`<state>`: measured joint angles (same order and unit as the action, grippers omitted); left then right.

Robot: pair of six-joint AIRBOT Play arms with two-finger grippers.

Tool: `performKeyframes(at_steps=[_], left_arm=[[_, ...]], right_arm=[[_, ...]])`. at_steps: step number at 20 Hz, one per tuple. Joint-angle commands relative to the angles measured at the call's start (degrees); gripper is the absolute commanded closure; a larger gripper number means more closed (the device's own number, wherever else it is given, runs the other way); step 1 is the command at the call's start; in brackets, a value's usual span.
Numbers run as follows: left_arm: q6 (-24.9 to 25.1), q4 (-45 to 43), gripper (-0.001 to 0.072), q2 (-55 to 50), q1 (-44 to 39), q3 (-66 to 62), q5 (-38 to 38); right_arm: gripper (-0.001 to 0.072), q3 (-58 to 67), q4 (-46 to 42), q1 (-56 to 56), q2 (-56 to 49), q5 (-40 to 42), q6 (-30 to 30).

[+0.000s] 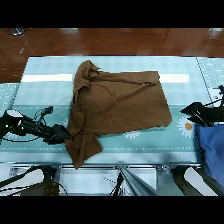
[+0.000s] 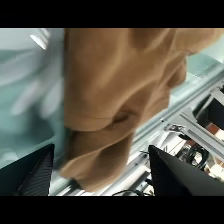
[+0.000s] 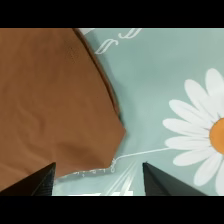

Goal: Fold the shirts.

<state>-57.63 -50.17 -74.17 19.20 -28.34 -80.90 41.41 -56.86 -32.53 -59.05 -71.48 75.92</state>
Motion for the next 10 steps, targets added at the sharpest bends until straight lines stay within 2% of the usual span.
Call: performKeyframes(at_steps=[1, 2, 3, 4, 5, 10], left_arm=[[0.2, -0.4, 0.0004, 0.0, -2.5, 2.4, 4.6], [0.2, -0.3, 0.0024, 0.1, -3.1, 2.5, 4.7], [0.2, -0.4, 0.0149, 0.3, -3.4, 2.5, 4.7], [0.8, -0.4, 0.0445, 0.9, -3.5, 2.5, 4.6], [2.4, -0.4, 0.0674, 1.8, -3.5, 2.4, 4.4], [1.4, -0.4, 0.0684, 9.6, -3.4, 1.2, 6.0]], right_arm=[[0.0092, 0.0, 0.2, 0.0, 0.0, 0.2, -0.2], [0.0092, 0.0, 0.2, 0.0, 0.0, 0.2, -0.2], [0.0092, 0.0, 0.2, 0.0, 0.0, 0.3, -0.2], [0.0092, 0.0, 0.2, 0.0, 0.0, 0.7, -0.2], [0.0092, 0.0, 0.2, 0.0, 0.0, 1.1, -0.2], [0.0092, -0.1, -3.8, 0.0, 0.0, 3.7, 2.1]])
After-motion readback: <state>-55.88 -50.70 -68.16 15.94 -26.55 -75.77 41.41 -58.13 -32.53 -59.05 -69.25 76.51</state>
